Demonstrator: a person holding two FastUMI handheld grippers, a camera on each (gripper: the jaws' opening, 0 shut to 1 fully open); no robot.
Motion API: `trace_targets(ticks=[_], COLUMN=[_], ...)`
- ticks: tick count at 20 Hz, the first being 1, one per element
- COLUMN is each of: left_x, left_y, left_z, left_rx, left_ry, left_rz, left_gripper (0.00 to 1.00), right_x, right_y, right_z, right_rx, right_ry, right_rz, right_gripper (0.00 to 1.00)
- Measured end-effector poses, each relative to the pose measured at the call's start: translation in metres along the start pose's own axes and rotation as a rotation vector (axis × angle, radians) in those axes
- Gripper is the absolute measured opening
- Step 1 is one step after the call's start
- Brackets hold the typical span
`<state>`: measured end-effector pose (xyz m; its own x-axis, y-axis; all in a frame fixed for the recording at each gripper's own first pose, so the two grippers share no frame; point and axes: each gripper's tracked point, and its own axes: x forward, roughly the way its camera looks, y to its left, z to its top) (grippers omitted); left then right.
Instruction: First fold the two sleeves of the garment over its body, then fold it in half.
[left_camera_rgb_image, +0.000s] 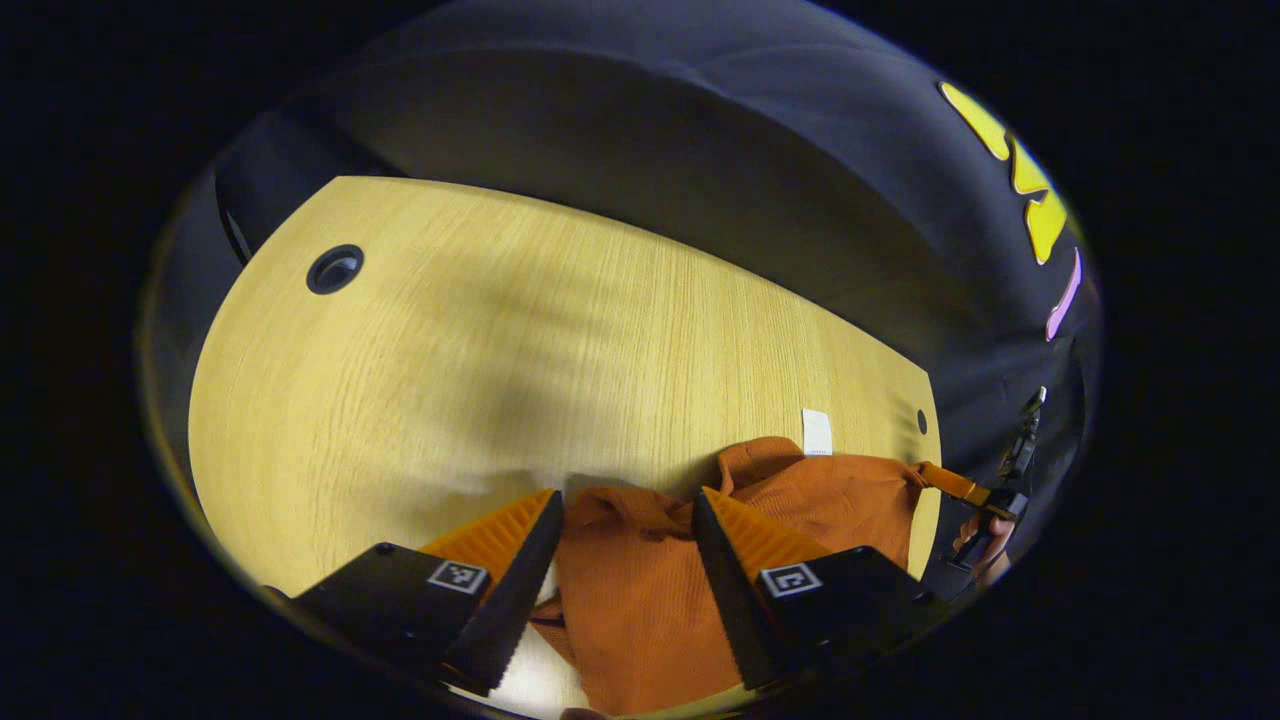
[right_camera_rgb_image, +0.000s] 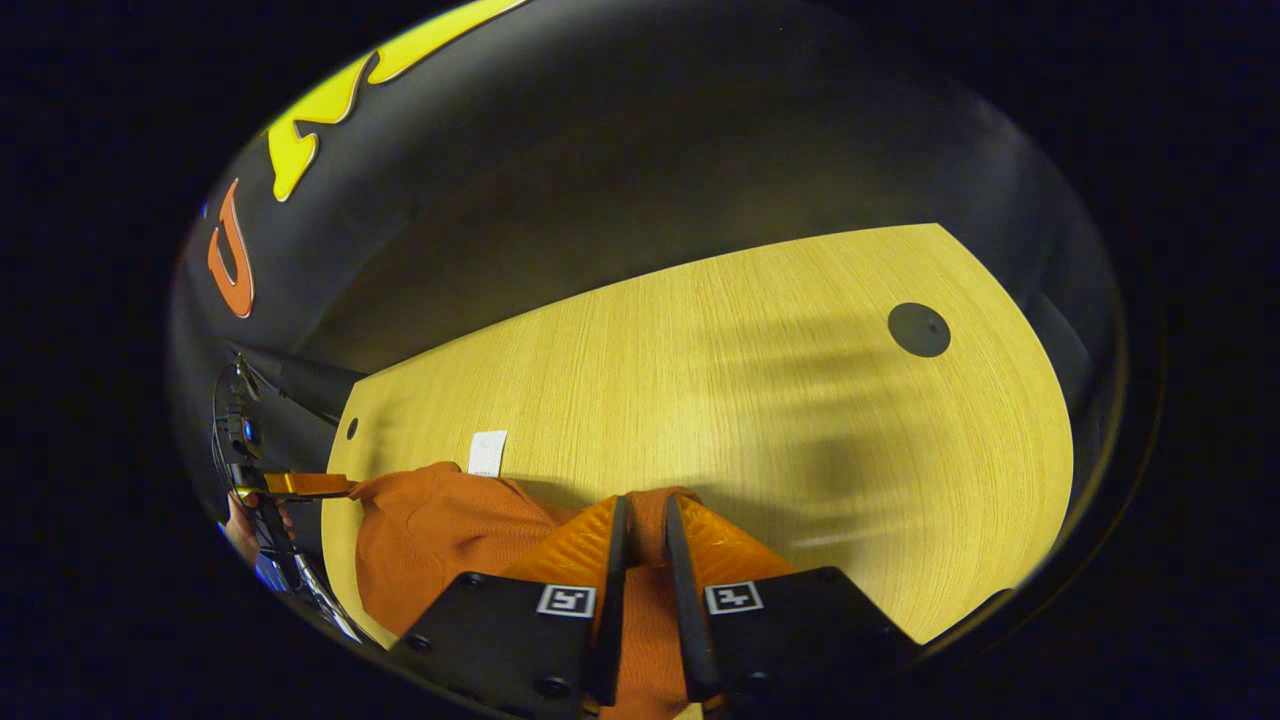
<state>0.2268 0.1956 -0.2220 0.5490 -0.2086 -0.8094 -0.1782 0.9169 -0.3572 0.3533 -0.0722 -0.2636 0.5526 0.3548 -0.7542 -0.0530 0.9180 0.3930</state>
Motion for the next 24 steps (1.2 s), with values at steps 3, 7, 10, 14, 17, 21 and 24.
trace_targets(ticks=[3, 7, 10, 14, 17, 21, 24], left_x=[-0.025, -0.076, -0.139, -0.242, -0.322, -0.390, -0.426], left_y=[-0.002, -0.018, -0.044, -0.095, -0.124, -0.157, -0.175], left_z=[0.009, 0.021, 0.028, 0.026, 0.005, -0.044, -0.085], left_rx=[-0.015, 0.035, 0.125, 0.232, 0.305, 0.323, 0.343], left_ry=[-0.059, -0.180, -0.324, -0.577, -0.778, -0.968, -1.080], left_rz=[-0.006, -0.019, -0.020, -0.045, -0.010, 0.053, 0.094], left_gripper=[0.90, 0.94, 0.98, 0.98, 0.98, 0.98, 0.98], right_x=[-0.030, -0.091, -0.151, -0.262, -0.342, -0.419, -0.461], right_y=[-0.005, 0.010, 0.048, 0.105, 0.143, 0.168, 0.175], right_z=[0.009, 0.016, 0.017, 0.011, -0.012, -0.053, -0.076], right_rx=[0.025, -0.038, -0.108, -0.212, -0.223, -0.211, -0.233], right_ry=[-0.064, -0.155, -0.269, -0.480, -0.630, -0.734, -0.849], right_rz=[-0.011, -0.035, -0.035, -0.043, -0.039, -0.022, -0.004], right_gripper=[0.56, 0.75, 0.81, 0.74, 0.82, 0.84, 0.88])
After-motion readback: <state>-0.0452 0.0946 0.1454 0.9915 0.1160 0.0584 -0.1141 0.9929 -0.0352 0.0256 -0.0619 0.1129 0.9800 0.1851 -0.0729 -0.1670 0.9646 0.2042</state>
